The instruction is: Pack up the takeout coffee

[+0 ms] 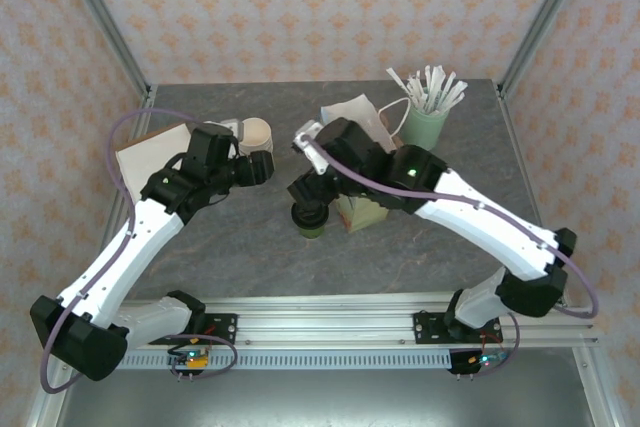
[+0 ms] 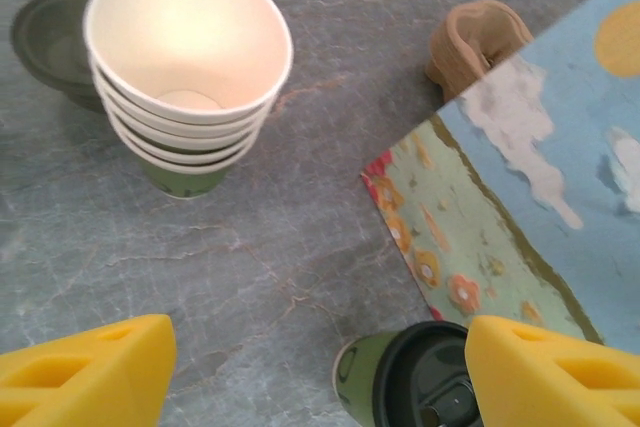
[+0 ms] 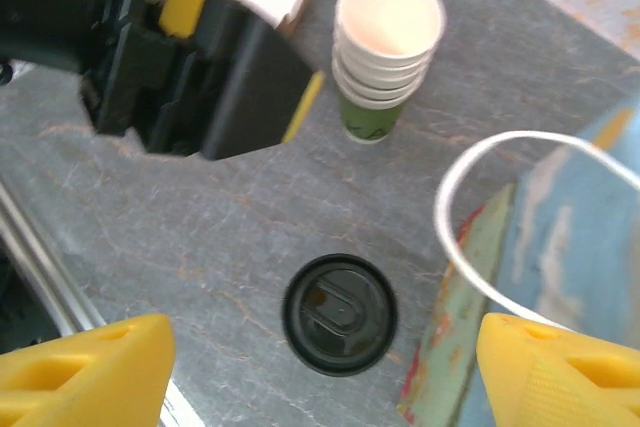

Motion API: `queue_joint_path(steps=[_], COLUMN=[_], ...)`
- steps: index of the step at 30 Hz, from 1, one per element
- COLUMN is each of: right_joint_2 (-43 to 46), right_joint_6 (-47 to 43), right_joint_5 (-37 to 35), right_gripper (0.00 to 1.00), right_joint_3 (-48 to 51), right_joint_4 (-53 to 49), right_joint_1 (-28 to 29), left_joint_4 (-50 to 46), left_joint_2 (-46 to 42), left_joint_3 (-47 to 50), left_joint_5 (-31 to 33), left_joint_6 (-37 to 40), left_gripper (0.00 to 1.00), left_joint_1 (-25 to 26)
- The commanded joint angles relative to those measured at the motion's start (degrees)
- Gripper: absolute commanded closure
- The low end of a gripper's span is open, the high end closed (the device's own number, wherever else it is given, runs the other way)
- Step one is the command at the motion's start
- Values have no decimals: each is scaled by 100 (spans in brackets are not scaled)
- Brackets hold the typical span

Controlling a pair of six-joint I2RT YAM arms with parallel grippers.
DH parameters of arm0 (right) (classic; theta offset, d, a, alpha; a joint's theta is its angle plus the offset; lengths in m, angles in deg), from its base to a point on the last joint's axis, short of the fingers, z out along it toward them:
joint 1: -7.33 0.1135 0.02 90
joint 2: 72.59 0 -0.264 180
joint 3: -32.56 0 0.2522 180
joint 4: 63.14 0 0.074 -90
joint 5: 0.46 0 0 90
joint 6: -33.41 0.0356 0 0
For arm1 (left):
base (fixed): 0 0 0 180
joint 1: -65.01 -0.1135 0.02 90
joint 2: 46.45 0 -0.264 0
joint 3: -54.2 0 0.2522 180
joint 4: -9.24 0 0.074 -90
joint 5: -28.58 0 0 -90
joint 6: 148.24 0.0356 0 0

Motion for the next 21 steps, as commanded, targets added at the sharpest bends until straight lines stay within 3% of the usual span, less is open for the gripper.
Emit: queue_joint_path(steps=[1,9,21], right_joint_2=[-436,-1193,-2333], right_joint_6=[-47,-174,-484], right_joint_5=[147,445,573], right_gripper=[21,20,8], right_joint_3=[-73,-124,-729], right_joint_4=[-324,-597,-1604], right_joint_1=[74,75,-297], left_joint_4=[-62,-91,-168], left_joint_2=[-55,-130,-240], left_joint_3=[52,214,319], left_joint_5=[273,280,494], left_joint_6=[-82,-102,-21], left_gripper=[23,23,23], left_joint_1=[-180,-353,-471])
